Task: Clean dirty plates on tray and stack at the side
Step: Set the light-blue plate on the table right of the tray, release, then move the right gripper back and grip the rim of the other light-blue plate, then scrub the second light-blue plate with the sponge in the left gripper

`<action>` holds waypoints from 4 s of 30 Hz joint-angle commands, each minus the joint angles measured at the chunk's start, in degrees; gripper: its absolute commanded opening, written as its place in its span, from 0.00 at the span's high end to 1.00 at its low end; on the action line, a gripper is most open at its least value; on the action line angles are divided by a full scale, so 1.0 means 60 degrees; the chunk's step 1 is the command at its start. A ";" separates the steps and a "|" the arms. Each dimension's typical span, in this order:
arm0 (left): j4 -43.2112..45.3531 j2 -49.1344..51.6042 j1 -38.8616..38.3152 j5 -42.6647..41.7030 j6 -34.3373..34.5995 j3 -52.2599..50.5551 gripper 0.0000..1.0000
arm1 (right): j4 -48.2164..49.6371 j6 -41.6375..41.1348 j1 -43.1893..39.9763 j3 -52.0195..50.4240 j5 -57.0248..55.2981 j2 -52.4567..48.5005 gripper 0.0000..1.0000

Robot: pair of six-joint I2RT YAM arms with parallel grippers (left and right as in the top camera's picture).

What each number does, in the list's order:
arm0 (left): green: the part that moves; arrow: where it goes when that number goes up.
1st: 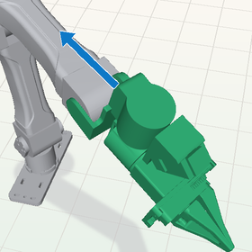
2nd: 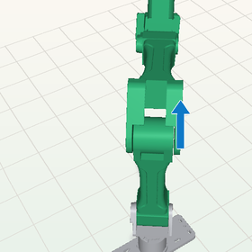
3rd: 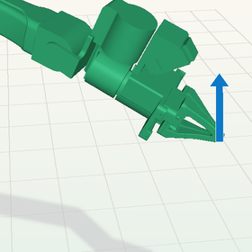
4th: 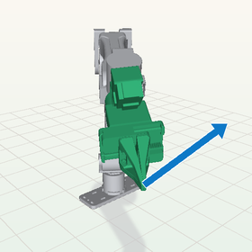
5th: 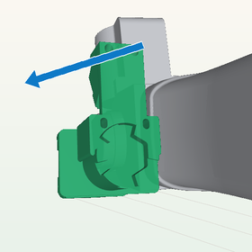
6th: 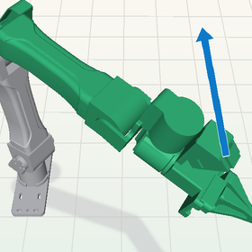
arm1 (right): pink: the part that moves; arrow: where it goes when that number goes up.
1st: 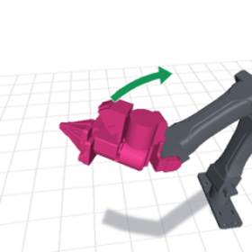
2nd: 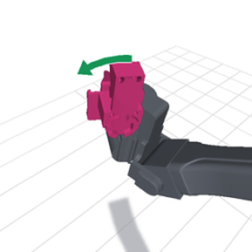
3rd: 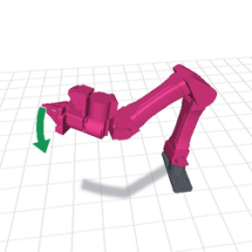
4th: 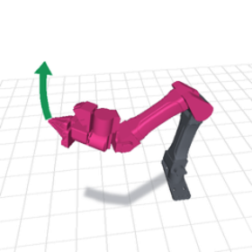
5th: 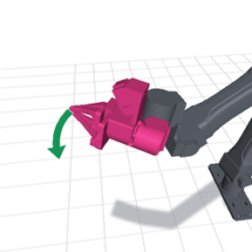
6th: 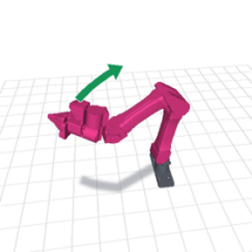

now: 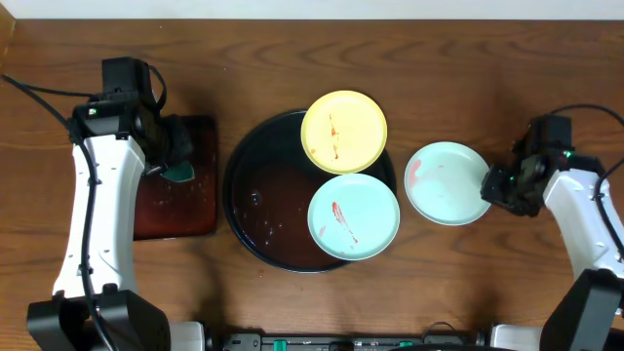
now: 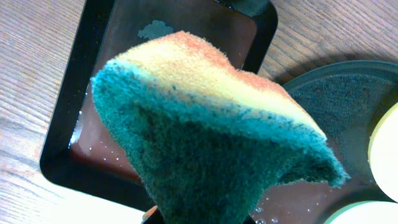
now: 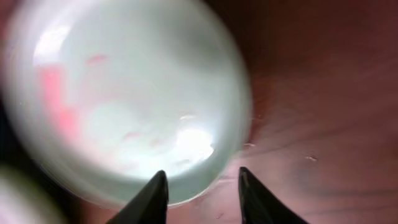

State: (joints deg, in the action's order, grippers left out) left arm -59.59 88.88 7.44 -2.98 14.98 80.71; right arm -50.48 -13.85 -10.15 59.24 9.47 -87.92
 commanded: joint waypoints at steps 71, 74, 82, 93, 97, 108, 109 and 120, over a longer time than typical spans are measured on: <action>0.0044 0.0084 0.0022 0.0113 -0.0018 -0.0058 0.92 | 0.5085 -0.5799 0.8535 -0.1392 -0.0663 -0.1045 0.68; 0.0011 0.0098 0.0015 0.0044 -0.0007 -0.0095 0.92 | 0.5085 -0.5424 0.8368 -0.1392 -0.0758 -0.1045 0.59; -0.0025 0.0102 -0.0215 -0.1432 0.0018 -0.0576 0.92 | 0.5741 -0.3741 0.7821 -0.1392 -0.0324 -0.1548 0.60; -0.0138 0.0120 -0.2135 -0.1424 0.0069 -0.0801 0.92 | 0.6328 -0.3391 0.7807 -0.1392 0.0040 -0.2160 0.89; -0.0087 0.0189 -0.2761 -0.1359 0.0776 -0.1071 0.92 | 0.6411 -0.3395 0.7807 -0.1392 0.0036 -0.2160 0.99; 0.1905 0.0306 -0.4065 -0.1005 0.2320 -0.3330 0.92 | 0.6415 -0.3395 0.7807 -0.1392 0.0040 -0.2160 0.99; 0.2233 0.0306 -0.4226 -0.1002 0.2382 -0.3519 0.92 | 0.6415 -0.3395 0.7807 -0.1392 0.0036 -0.2160 0.99; 0.2750 0.1800 -0.5424 -0.0965 0.3129 -0.3723 0.92 | 0.6386 -0.3395 0.7807 -0.1392 0.0036 -0.2160 0.99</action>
State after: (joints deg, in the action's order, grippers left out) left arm -43.40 96.62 -23.97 -9.72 32.12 58.74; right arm -12.12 -34.89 37.19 50.98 9.61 -100.64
